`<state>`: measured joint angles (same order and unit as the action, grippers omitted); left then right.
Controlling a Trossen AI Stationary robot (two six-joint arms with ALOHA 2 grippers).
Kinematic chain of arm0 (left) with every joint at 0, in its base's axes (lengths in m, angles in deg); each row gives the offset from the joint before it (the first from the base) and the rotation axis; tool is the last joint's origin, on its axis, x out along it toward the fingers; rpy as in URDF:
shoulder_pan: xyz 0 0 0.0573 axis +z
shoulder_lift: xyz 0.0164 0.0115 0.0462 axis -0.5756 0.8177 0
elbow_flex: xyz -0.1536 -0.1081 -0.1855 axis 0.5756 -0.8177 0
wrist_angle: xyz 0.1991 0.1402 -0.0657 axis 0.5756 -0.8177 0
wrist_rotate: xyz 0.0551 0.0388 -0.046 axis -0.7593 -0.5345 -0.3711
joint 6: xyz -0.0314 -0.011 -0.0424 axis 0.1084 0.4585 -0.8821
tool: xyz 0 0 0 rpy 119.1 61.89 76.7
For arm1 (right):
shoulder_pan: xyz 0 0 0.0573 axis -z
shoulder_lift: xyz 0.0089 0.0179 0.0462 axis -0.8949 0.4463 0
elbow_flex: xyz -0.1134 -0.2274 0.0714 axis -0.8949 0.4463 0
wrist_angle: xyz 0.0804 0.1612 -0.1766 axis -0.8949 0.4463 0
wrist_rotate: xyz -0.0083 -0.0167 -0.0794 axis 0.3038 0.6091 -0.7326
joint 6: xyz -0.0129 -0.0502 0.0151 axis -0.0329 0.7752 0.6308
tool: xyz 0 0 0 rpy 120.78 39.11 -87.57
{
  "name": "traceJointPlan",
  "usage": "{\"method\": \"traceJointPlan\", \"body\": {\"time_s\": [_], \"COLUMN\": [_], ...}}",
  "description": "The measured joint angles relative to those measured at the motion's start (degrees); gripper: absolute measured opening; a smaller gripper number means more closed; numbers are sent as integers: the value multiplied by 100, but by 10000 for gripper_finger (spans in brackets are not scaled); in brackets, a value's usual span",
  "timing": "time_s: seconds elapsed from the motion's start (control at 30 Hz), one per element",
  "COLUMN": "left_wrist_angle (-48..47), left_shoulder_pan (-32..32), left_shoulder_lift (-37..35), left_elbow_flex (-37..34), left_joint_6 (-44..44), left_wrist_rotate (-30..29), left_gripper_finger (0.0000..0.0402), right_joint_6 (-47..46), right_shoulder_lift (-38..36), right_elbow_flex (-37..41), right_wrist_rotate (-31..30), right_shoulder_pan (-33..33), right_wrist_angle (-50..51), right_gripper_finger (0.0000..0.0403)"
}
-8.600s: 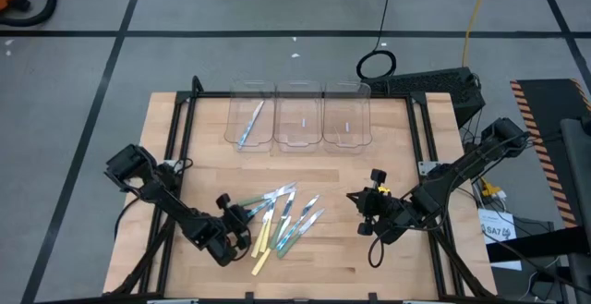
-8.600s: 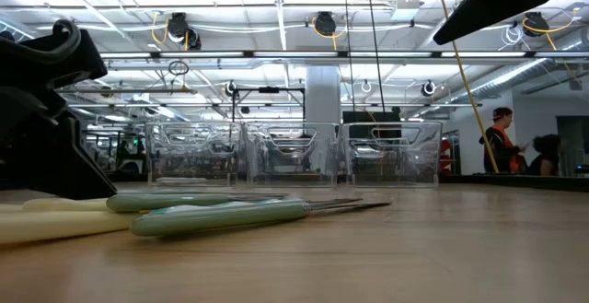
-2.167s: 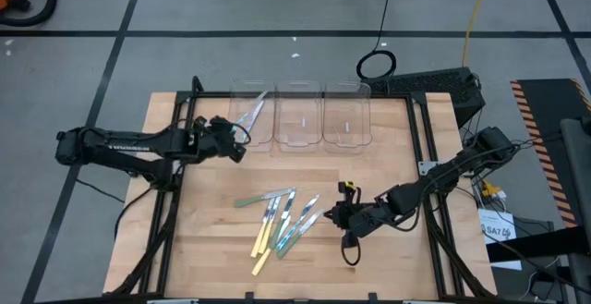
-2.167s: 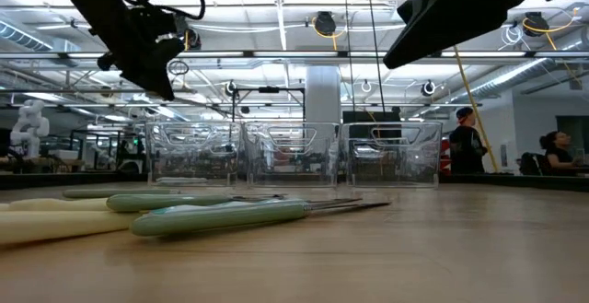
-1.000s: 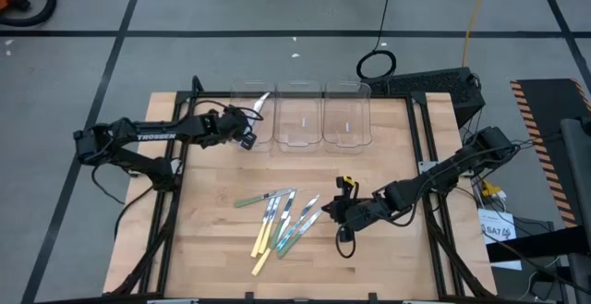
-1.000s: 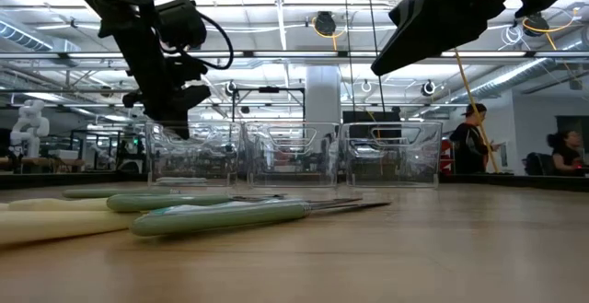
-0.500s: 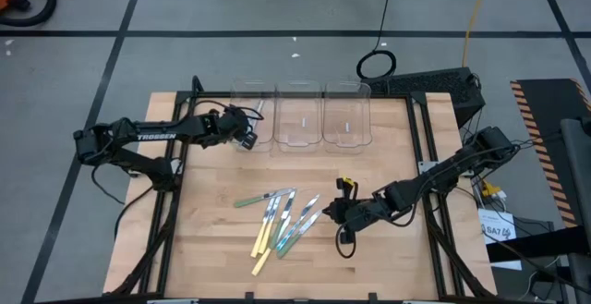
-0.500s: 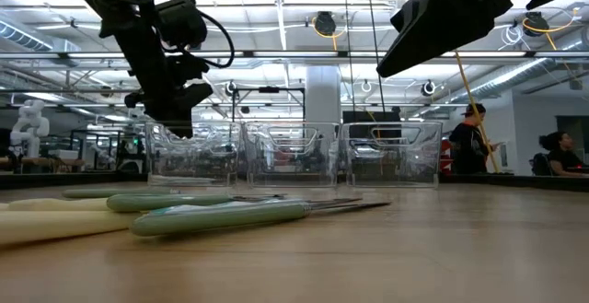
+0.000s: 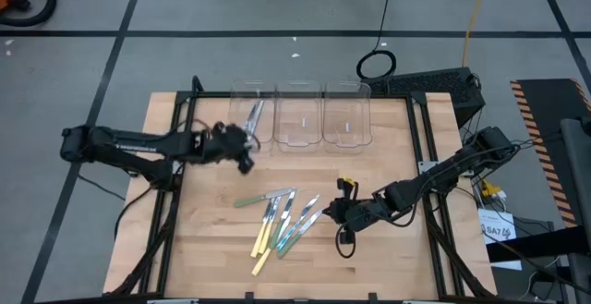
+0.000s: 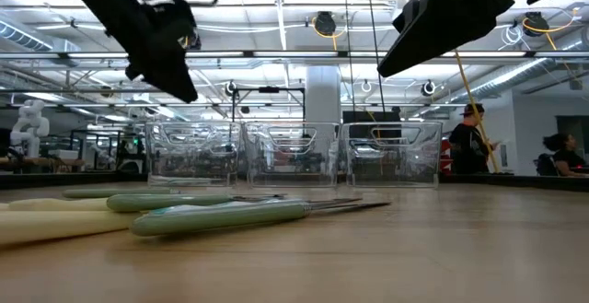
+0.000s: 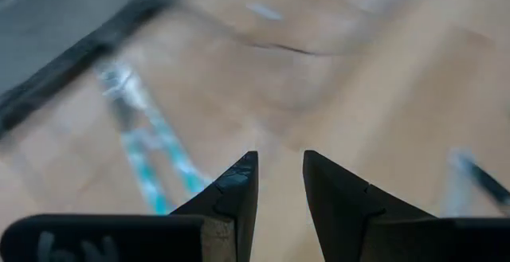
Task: Sort silverware by color (type)
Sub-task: Put the green knife into the right transparent bin
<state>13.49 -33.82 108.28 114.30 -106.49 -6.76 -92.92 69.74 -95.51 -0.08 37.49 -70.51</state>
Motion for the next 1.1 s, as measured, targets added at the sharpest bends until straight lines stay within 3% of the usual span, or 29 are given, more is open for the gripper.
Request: {"method": "traceJointPlan", "body": {"time_s": [0.2,0.37,0.7,0.9,1.1], "left_wrist_angle": [119,219,-263,-190,105], "left_shoulder_pan": [-1609,-2167,-2402,-2487,-2450], "left_shoulder_lift": [58,55,368,932,1408], "left_elbow_flex": [0,2,-9,-4,-2], "left_joint_6": [-270,-195,-449,-320,-267], "left_wrist_rotate": [-907,-1148,-1108,-1051,-536], "left_gripper_finger": [110,110,110,110,111], "right_joint_6": [-135,-282,-193,-108,9], "right_shoulder_lift": [0,0,2,2,4], "right_elbow_flex": [0,0,0,0,0], "right_wrist_rotate": [1,1,-4,-6,-13], "right_shoulder_pan": [0,0,15,15,17], "right_wrist_angle": [-4,-5,-39,-39,-42], "right_gripper_finger": [9,9,9,9,9]}}
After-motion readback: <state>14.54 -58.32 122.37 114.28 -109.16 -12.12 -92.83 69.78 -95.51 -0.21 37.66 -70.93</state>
